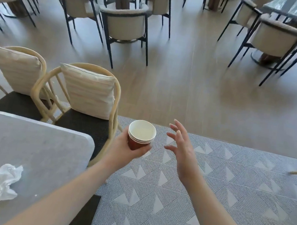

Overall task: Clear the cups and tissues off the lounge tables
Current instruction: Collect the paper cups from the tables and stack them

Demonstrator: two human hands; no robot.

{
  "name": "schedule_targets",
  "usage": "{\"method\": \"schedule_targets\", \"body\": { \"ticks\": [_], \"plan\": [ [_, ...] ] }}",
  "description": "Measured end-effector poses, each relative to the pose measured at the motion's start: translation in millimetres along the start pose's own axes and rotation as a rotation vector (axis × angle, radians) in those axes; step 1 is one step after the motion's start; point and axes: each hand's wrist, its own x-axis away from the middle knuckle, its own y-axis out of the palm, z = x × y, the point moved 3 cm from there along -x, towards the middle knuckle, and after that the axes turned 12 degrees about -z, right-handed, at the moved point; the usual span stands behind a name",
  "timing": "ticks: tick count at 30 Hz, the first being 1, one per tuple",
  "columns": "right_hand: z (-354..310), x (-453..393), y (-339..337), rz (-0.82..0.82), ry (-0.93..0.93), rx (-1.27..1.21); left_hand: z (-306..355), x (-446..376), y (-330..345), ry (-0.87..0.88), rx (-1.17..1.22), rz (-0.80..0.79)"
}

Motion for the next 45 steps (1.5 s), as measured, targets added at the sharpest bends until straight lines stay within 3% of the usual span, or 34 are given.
{"method": "schedule_targets", "body": {
  "ticks": [15,30,45],
  "plan": [
    [-11,-85,-64,0.0,0.004,0.08,24,-114,13,-0.03,0.087,-0.022],
    [-35,-310,-73,0.011,0.0,0.089,58,-325,-77,0.097,0.112,0.015],
    [-50,-500,-194,0.02,-0.015,0.08,83,-547,-35,0.019,0.139,-0.058]
  ]
}}
